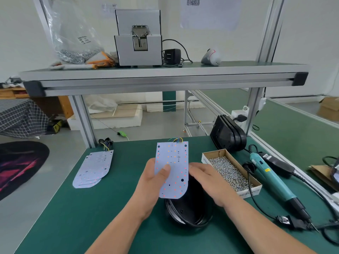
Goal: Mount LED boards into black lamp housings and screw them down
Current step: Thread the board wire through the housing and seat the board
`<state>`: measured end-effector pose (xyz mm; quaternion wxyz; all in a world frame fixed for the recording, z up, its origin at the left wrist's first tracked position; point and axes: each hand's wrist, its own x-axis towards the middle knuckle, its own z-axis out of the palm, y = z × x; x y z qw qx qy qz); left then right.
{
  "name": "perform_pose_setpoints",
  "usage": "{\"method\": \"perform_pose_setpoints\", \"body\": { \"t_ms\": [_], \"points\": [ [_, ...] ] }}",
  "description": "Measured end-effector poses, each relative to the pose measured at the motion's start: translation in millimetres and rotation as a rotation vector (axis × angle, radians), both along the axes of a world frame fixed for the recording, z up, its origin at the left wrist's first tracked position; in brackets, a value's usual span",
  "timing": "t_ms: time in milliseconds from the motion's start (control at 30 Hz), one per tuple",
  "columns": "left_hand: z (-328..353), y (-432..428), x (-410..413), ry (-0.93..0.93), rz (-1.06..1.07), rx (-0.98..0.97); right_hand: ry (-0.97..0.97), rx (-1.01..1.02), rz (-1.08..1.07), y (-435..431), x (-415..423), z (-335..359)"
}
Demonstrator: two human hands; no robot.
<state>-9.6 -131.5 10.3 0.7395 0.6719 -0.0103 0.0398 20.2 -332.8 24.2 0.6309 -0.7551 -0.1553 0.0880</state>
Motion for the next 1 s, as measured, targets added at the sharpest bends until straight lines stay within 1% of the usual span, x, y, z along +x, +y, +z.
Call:
{"method": "perform_pose_setpoints", "body": {
  "t_ms": [67, 100, 167, 200, 333, 433, 467, 533, 567, 600, 667, 700, 833, 900, 933, 967, 1000],
  "points": [
    [0.4, -1.6, -1.6, -0.014, 0.005, 0.066, 0.177, 0.143, 0.049, -4.6, 5.8, -2.7],
    [-0.1, -3.2, -2.2, -0.021, 0.004, 0.089, 0.197, 0.181, 0.057, -6.6, 9.1, -4.6],
    [-0.7, -6.7, -4.6, -0.032, -0.003, 0.103, 0.029, 0.124, 0.05, -8.0, 10.5, -8.4],
    [0.0, -7.9, -5.6, -0.038, -0.006, 0.102, -0.022, 0.107, 0.059, -7.3, 9.3, -10.0],
    [3.5, -1.6, -6.2, -0.064, -0.048, 0.09, -0.02, 0.164, 0.04, -9.5, 12.6, -12.0],
    [0.3, 14.6, 2.7, -0.032, 0.014, 0.026, 0.015, 0.214, -0.027, -16.6, 16.8, -12.1],
    [-1.5, 19.7, 5.4, -0.02, 0.05, 0.099, 0.023, 0.221, -0.032, -17.7, 17.1, -12.9],
    [-6.1, 25.6, 9.8, -0.02, 0.073, 0.38, 0.021, 0.214, -0.031, -16.6, 16.7, -14.4],
    [-7.9, 26.3, 10.5, -0.028, 0.046, 0.511, 0.014, 0.207, -0.026, -14.6, 16.1, -15.0],
    [-9.0, 26.4, 12.2, -0.014, -0.003, 0.599, 0.016, 0.204, -0.019, -12.1, 15.3, -15.4],
    [-8.4, 21.6, 11.3, 0.028, -0.105, 0.644, 0.042, 0.231, -0.02, -9.0, 14.0, -16.5],
    [-10.6, 21.2, 13.1, -0.008, -0.116, 0.704, 0.074, 0.264, -0.024, -8.5, 13.9, -16.8],
    [-10.2, 23.9, 19.5, -0.188, 0.025, 1.317, 0.211, 0.423, -0.044, -8.8, 12.3, -17.4],
    [-4.4, 22.2, 17.1, -0.187, 0.011, 1.533, 0.222, 0.435, -0.074, -8.8, 11.5, -16.7],
    [-3.0, 21.8, 15.1, -0.148, 0.016, 1.595, 0.217, 0.437, -0.081, -8.5, 11.0, -16.6],
    [-2.6, 22.3, 13.7, -0.109, 0.03, 1.598, 0.208, 0.443, -0.084, -8.1, 10.5, -16.4],
    [-2.6, 23.2, 12.7, -0.068, 0.048, 1.557, 0.197, 0.453, -0.087, -7.0, 9.7, -15.6]
  ]
}}
